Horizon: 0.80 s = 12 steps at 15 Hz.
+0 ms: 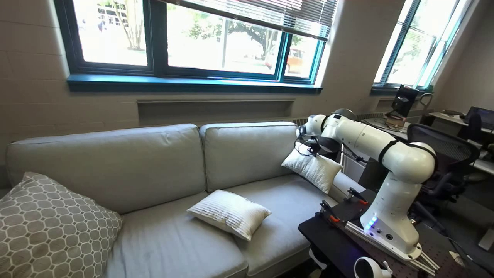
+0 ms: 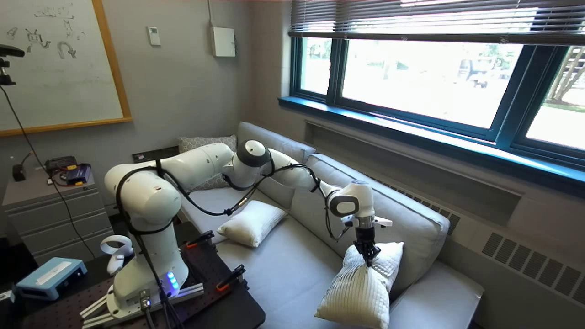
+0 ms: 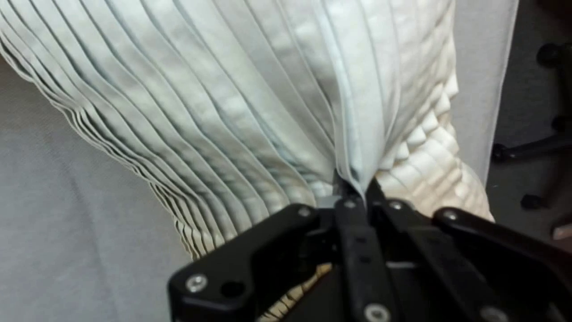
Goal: Set the striped pillows against the armrest
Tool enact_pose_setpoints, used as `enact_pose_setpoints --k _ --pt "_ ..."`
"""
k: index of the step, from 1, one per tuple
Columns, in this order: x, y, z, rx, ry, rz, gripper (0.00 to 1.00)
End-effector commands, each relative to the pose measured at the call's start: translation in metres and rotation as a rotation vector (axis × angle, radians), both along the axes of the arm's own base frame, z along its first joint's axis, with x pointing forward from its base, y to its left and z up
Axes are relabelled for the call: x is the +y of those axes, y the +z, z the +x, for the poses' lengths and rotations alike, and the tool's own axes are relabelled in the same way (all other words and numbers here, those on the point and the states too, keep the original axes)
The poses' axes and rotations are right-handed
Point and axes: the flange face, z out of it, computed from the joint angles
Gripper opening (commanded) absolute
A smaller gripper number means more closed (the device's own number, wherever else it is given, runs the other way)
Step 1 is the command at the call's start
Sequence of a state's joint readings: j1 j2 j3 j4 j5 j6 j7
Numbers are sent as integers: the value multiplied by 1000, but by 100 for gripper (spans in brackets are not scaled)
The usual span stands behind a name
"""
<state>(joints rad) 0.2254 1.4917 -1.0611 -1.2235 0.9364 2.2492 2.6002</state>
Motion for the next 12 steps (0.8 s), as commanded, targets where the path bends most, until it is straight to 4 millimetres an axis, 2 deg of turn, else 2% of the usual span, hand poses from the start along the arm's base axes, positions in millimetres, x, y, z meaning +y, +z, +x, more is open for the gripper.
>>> enact_pose_setpoints --k 1,5,12 --pt "-12 23 -4 66 10 -70 1" --pt "-25 13 -23 114 -11 -85 1" --pt "-41 -22 -67 193 -72 -64 1"
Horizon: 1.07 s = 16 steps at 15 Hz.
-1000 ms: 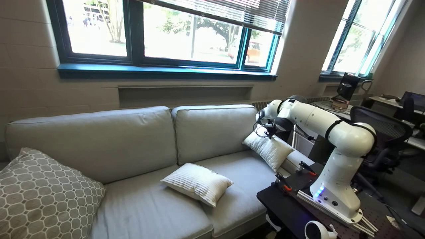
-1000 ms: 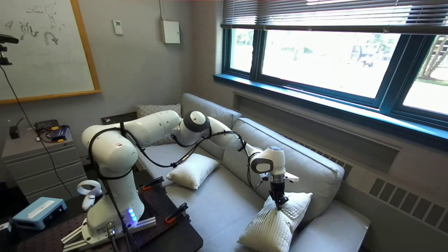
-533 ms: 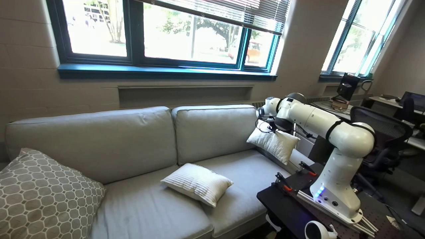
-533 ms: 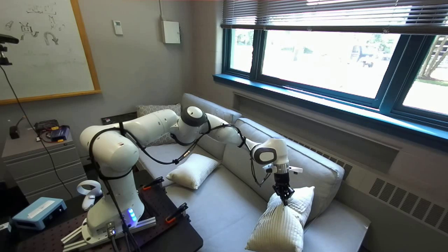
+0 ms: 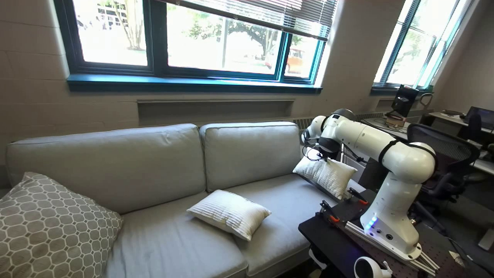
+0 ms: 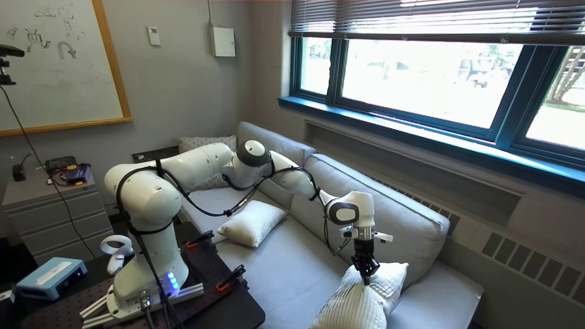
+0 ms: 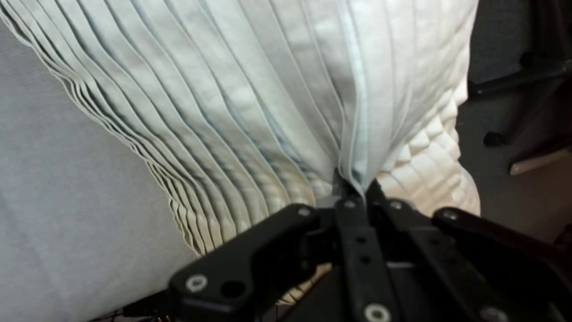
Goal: Set the striped pillows against the armrest
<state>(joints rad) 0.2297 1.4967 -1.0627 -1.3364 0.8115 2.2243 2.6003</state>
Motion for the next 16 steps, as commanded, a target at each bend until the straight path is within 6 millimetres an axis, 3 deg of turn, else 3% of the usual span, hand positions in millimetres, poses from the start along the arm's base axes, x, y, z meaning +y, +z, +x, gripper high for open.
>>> enact_pose_setpoints --k 1,8,16 --pt "-12 -7 -22 21 -45 -1 1" --pt "-24 -23 -54 -3 -151 52 1" --pt "-13 -20 -44 -25 -156 75 1"
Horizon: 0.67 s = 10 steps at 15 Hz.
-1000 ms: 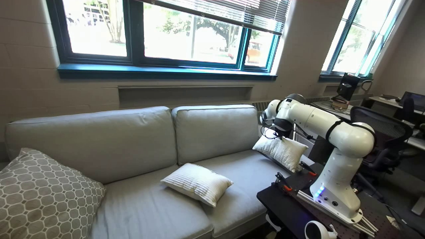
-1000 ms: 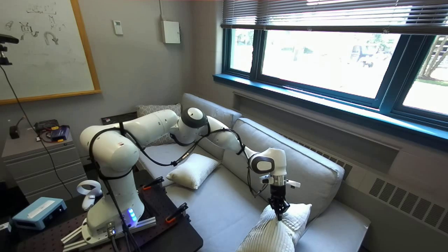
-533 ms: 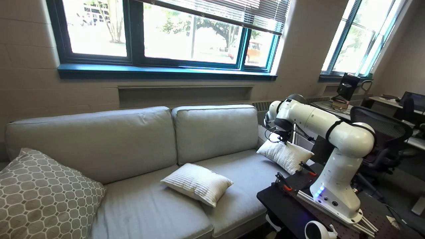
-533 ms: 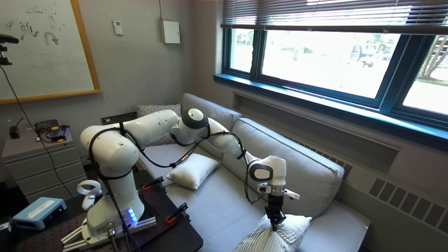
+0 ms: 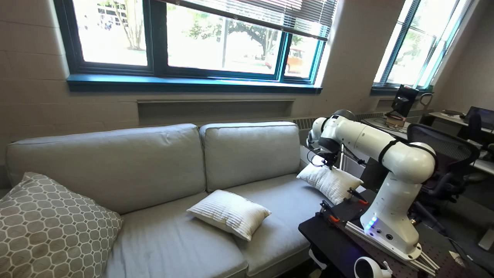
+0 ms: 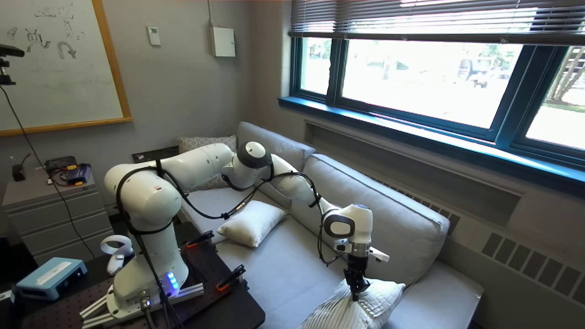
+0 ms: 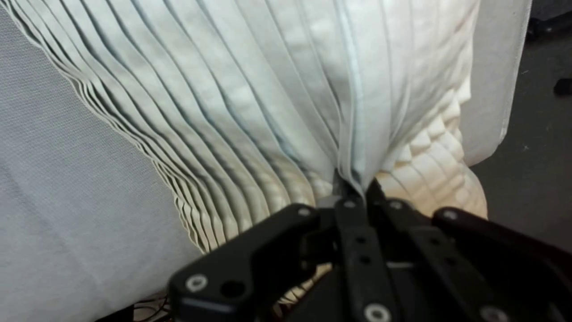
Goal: Set the striped pillows against the armrest
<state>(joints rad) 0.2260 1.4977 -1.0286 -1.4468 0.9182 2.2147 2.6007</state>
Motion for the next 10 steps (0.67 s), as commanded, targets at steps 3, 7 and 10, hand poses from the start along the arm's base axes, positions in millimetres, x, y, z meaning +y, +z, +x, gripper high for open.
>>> enact_pose_setpoints --k 3,7,10 --pt "4 20 16 -37 -2 0 1" --pt "9 33 33 -84 8 5 1" --pt "12 36 41 -96 20 9 1"
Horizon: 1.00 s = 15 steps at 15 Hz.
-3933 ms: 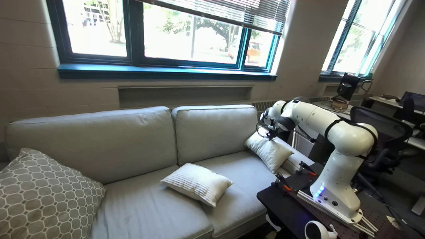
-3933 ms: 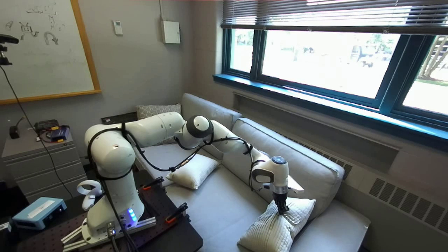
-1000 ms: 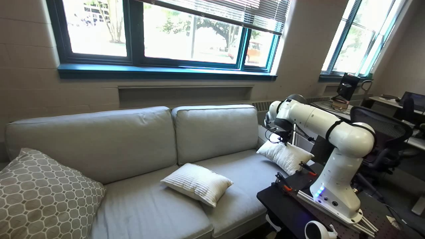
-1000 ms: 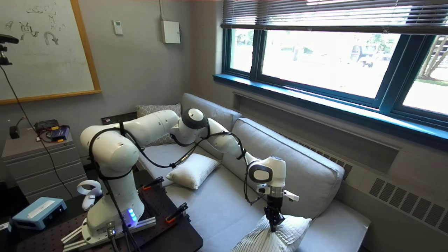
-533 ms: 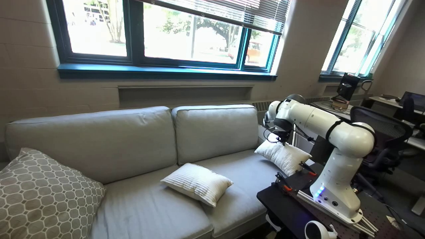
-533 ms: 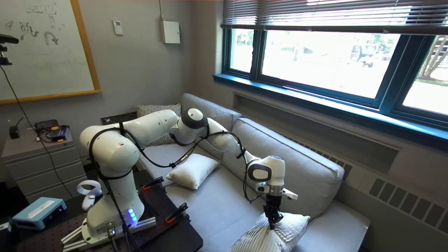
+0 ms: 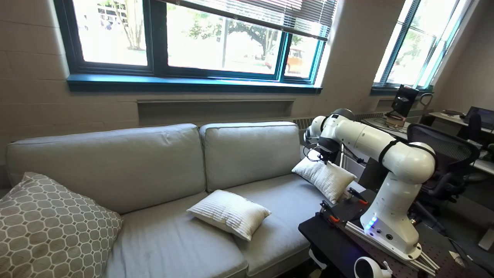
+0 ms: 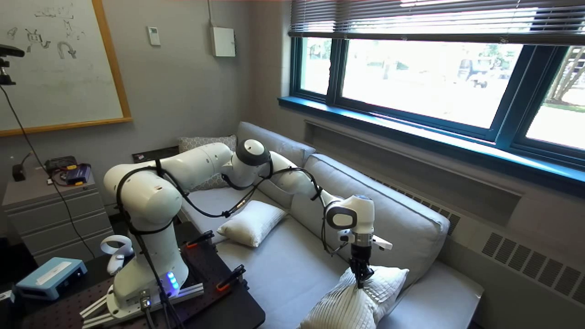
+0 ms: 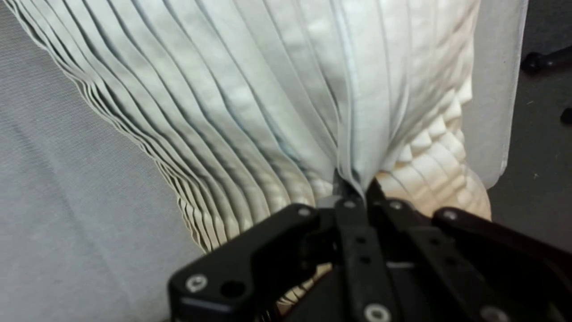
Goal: Set the striped pillows against the armrest
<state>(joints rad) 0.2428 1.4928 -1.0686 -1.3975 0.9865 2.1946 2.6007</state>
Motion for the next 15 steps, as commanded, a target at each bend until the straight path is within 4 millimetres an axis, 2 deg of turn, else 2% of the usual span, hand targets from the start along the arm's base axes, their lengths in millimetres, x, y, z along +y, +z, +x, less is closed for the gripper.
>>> enact_pose_setpoints --k 1,8,15 --pt "2 10 10 -12 7 7 1" --pt "7 -4 7 2 2 42 1" --pt "29 -31 12 12 31 89 1"
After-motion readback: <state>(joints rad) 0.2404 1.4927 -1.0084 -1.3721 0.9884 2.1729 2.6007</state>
